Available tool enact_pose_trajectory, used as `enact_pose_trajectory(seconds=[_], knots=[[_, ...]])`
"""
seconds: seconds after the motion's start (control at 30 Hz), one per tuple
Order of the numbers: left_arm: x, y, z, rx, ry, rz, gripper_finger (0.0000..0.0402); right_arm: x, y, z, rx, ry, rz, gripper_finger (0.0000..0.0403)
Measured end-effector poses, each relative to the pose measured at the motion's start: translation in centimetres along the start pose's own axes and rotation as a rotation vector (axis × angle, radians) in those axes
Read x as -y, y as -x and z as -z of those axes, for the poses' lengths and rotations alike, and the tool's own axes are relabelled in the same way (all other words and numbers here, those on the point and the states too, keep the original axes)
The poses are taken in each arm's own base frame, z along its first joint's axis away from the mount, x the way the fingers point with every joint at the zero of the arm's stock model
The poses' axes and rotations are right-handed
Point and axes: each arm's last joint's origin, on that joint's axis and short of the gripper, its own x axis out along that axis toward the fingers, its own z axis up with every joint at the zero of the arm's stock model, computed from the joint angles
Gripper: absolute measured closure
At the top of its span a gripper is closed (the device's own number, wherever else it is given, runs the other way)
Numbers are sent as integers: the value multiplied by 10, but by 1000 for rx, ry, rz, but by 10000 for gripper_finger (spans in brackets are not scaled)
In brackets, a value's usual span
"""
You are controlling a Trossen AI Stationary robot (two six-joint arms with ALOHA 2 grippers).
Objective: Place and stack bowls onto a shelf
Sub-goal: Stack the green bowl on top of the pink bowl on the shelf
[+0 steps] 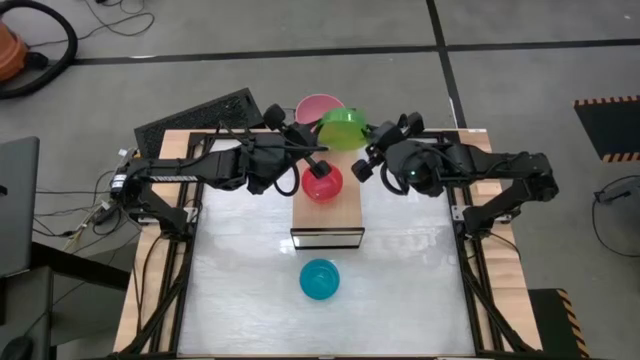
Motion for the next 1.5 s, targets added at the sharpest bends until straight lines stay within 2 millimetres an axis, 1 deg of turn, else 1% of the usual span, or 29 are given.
enact_pose_trajectory(seconds=[0.1, 0.2, 0.27, 0.33, 0.4, 0.53, 0.63, 0.7, 0.8, 0.93, 1.13, 1.23, 1.3, 1.5], knots=[[0, 0, 1, -9, -30, -3, 401, 1, 0, 0, -15, -7, -88, 270], [3, 0, 5, -28, -56, 45, 400, 0, 1, -3, -11, -28, -167, 212], [9, 0, 12, -69, -77, 77, 399, -2, 2, -1, -24, -35, -208, 175], [11, 0, 18, -115, -66, 90, 399, -2, 7, -1, -29, -64, -242, 148], [7, 1, 25, -180, -34, 83, 400, -1, 13, -1, -35, -88, -255, 133], [3, 3, 41, -321, 65, 139, 400, 5, 30, 1, -51, -143, -289, 128], [-5, 6, 49, -416, 159, 193, 400, 10, 43, 1, -60, -179, -319, 127], [-9, 2, 51, -453, 242, 232, 400, 14, 50, 2, -61, -192, -333, 127], [-12, -3, 57, -504, 294, 263, 401, 16, 57, 1, -58, -212, -350, 127], [-17, -10, 60, -525, 354, 240, 401, 15, 60, 1, -55, -213, -361, 127], [-29, -23, 71, -606, 426, 288, 401, 14, 59, 2, -57, -210, -361, 127], [-28, -32, 77, -638, 459, 299, 401, 14, 59, 2, -58, -210, -361, 127], [-23, -39, 81, -660, 464, 317, 401, 14, 59, 2, -58, -210, -361, 127], [-17, -45, 90, -727, 479, 330, 401, 15, 59, 3, -67, -196, -355, 127]])
